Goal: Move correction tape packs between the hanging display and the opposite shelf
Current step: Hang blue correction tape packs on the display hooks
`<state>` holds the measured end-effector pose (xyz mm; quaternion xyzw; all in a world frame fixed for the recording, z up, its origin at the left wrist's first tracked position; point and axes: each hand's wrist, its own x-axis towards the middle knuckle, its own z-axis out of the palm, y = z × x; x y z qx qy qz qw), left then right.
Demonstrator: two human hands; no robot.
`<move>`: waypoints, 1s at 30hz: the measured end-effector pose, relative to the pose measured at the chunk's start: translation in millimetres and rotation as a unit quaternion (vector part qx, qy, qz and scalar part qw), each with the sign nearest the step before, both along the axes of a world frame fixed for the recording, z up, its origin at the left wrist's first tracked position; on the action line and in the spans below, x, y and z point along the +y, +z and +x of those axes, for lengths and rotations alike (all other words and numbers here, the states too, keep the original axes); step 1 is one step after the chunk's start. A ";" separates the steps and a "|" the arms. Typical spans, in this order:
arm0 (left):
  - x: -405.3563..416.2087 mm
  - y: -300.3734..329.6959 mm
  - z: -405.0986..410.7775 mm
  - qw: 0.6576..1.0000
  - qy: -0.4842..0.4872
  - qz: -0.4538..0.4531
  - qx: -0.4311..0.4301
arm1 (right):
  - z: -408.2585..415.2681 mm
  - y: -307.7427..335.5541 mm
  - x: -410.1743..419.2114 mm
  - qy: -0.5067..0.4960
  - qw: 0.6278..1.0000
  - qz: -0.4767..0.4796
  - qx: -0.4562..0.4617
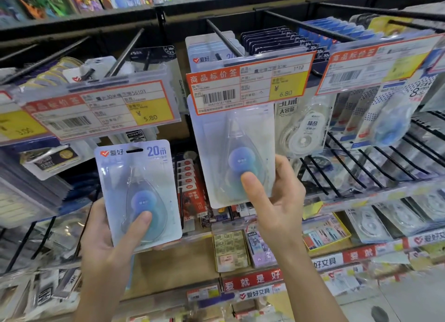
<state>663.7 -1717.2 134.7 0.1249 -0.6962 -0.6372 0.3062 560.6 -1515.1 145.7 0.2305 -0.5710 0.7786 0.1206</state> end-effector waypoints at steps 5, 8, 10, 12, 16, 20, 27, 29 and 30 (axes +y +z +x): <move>9.3 -2.2 -2.8 1.000 0.012 0.016 -0.009 | 12.2 1.9 -9.0 0.002 1.000 -0.015 0.005; 15.7 -1.7 -3.1 1.000 -0.002 0.020 -0.006 | 12.6 4.8 -8.9 -0.007 1.000 -0.023 -0.002; 17.3 -0.8 -3.2 1.000 -0.007 0.013 -0.002 | 9.7 6.6 -2.2 -0.013 0.999 -0.032 -0.006; 18.6 -0.1 -4.3 1.000 -0.010 0.015 0.000 | 8.1 8.6 1.0 -0.012 0.999 -0.035 -0.005; 20.8 -1.1 -7.0 0.999 -0.020 0.032 -0.003 | 7.3 8.9 -5.9 0.002 0.999 -0.031 -0.023; 19.8 -2.7 -8.2 1.000 -0.023 0.021 -0.002 | -3.6 10.5 -7.1 -0.001 0.998 -0.027 -0.060; 17.8 -4.0 -9.0 1.000 -0.016 0.021 0.006 | -19.7 14.6 -23.9 0.003 0.993 -0.041 -0.109; 16.4 -3.5 -8.2 1.000 -0.009 0.020 0.002 | -24.9 12.2 -28.8 0.004 0.989 -0.052 -0.142; 15.8 -3.5 -7.7 1.000 -0.007 0.019 -0.001 | -28.0 10.7 -31.0 0.005 0.985 -0.060 -0.162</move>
